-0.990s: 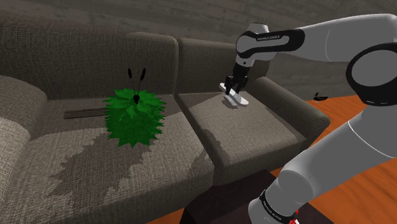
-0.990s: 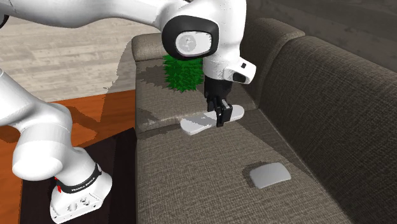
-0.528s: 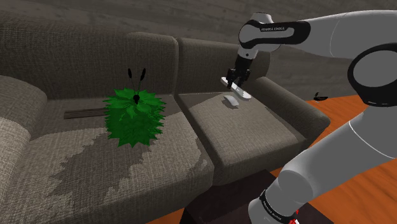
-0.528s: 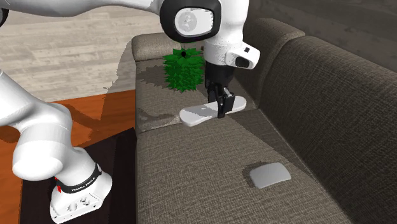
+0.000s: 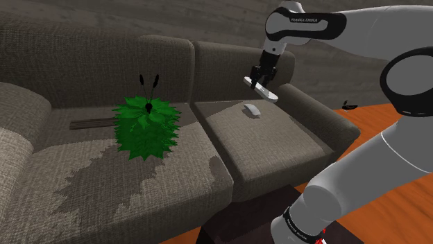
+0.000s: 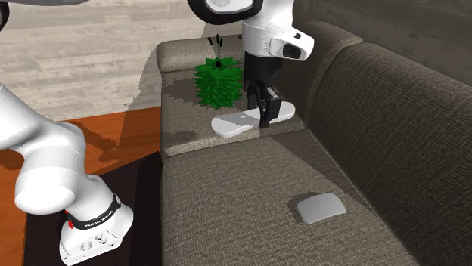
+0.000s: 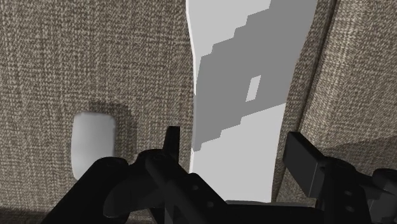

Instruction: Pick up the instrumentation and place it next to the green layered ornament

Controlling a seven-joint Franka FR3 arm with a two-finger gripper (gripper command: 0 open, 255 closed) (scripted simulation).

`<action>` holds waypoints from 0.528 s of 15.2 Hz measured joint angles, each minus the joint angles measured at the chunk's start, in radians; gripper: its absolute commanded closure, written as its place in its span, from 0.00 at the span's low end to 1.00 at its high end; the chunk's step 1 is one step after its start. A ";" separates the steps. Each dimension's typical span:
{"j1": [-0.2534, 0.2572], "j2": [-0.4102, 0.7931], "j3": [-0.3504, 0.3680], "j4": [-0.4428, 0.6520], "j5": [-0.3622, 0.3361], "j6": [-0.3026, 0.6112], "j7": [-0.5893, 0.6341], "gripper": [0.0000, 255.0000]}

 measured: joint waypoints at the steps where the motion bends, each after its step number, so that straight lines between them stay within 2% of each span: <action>1: 0.000 0.000 0.000 0.014 0.000 -0.013 0.000 1.00; 8: 0.001 0.015 0.000 0.127 0.004 -0.112 -0.003 1.00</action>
